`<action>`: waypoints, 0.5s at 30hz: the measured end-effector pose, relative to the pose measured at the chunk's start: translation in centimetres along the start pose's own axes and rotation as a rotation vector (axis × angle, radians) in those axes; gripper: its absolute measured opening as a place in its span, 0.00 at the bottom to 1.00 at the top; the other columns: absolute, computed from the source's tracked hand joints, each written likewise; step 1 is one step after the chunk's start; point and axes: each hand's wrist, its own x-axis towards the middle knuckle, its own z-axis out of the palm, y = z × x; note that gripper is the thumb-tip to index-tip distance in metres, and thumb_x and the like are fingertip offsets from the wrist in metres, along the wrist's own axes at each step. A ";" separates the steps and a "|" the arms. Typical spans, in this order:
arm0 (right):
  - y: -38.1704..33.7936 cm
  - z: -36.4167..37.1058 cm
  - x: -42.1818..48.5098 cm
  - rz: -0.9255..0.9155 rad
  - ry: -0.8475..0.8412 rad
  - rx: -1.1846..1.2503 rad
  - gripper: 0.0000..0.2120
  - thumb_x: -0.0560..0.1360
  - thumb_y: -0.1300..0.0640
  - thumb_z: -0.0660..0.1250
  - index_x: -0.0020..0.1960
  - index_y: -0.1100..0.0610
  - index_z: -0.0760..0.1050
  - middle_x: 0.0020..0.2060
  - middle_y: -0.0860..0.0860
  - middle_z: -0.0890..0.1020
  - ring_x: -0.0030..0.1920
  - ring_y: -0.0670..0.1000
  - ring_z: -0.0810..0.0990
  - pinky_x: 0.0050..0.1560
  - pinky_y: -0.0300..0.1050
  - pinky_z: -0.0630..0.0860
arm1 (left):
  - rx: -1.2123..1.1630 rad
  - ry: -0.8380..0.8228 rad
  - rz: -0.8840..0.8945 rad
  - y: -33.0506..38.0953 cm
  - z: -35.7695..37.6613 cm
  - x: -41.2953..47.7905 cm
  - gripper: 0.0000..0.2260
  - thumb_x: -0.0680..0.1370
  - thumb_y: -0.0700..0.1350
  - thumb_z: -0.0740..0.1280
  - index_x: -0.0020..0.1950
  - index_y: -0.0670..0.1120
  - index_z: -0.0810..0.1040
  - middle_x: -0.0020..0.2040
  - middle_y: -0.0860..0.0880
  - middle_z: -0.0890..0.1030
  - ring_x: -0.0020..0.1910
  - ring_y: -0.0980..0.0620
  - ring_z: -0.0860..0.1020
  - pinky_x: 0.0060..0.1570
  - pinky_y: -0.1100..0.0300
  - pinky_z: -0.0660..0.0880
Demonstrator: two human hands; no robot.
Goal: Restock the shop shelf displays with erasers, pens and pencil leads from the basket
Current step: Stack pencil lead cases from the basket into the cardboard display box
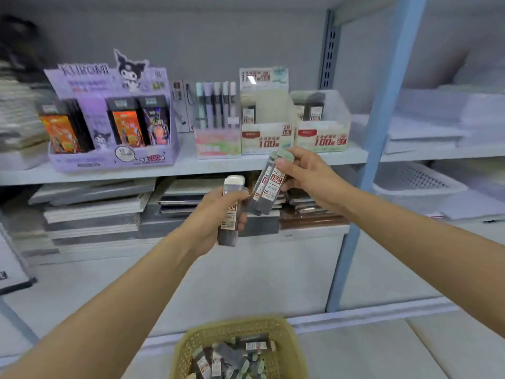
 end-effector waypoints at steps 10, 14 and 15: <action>-9.4 -9.6 5.1 -0.288 0.386 -0.218 0.06 0.81 0.60 0.61 0.56 0.59 0.73 0.45 0.55 0.82 0.46 0.50 0.82 0.40 0.40 0.80 | -0.062 -0.103 0.201 8.8 4.0 3.3 0.07 0.82 0.37 0.60 0.57 0.43 0.74 0.39 0.47 0.85 0.34 0.53 0.81 0.36 0.60 0.80; -9.5 -12.3 7.3 -0.289 0.493 -0.331 0.08 0.80 0.63 0.61 0.59 0.61 0.73 0.50 0.61 0.80 0.49 0.55 0.80 0.42 0.44 0.80 | -0.075 -0.105 0.252 9.5 4.8 4.7 0.07 0.82 0.38 0.61 0.57 0.45 0.75 0.41 0.47 0.85 0.36 0.54 0.81 0.39 0.61 0.81; -9.3 -12.6 7.8 -0.281 0.505 -0.349 0.09 0.80 0.63 0.62 0.59 0.62 0.73 0.52 0.61 0.80 0.50 0.56 0.81 0.44 0.47 0.81 | -0.074 -0.094 0.259 9.6 4.9 5.2 0.07 0.81 0.38 0.62 0.57 0.46 0.75 0.42 0.47 0.85 0.36 0.54 0.81 0.39 0.61 0.81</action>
